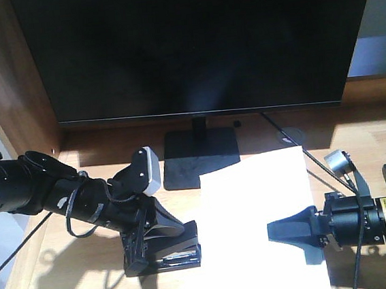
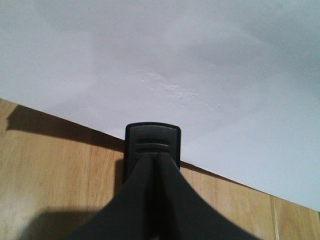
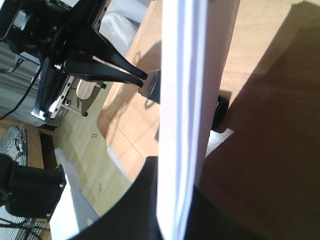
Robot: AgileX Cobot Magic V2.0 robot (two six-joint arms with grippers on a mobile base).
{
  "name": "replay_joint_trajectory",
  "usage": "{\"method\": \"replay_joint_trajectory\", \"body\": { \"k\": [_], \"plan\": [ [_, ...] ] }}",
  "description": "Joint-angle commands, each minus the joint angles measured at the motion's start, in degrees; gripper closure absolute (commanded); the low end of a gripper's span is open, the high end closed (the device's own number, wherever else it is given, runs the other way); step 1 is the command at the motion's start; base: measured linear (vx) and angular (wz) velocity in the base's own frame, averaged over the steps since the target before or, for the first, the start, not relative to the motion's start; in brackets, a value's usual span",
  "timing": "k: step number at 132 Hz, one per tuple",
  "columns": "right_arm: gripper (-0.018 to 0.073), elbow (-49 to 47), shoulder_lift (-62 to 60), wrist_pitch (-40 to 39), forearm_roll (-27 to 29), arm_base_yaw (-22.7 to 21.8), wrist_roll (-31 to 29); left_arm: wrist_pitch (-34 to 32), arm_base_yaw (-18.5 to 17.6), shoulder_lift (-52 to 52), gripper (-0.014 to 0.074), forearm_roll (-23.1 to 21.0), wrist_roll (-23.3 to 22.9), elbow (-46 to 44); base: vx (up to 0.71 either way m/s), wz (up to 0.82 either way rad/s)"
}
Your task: Grab stapler and paper to desk for stapling
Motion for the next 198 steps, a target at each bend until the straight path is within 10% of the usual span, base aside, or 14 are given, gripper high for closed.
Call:
{"method": "replay_joint_trajectory", "body": {
  "k": [1,46,90,198],
  "plan": [
    [0.0561,-1.01,-1.52,-2.46,3.11,0.14,-1.04,2.06,-0.23,-2.31,0.0603,-2.99,0.16,-1.36,0.00,0.00],
    [0.0561,-1.01,-0.22,-2.70,4.19,0.23,-1.21,2.06,-0.23,-2.31,0.0603,-2.99,0.16,-1.36,0.00,0.00],
    [0.0561,-1.01,2.51,-1.63,9.70,9.20,-3.90,2.06,-0.23,-2.31,0.0603,-2.99,0.16,-1.36,0.00,0.00],
    [0.0561,-1.01,-2.53,-9.17,14.09,9.28,-7.23,2.06,-0.23,-2.31,0.0603,-2.99,0.16,-1.36,0.00,0.00]
  ]
}}
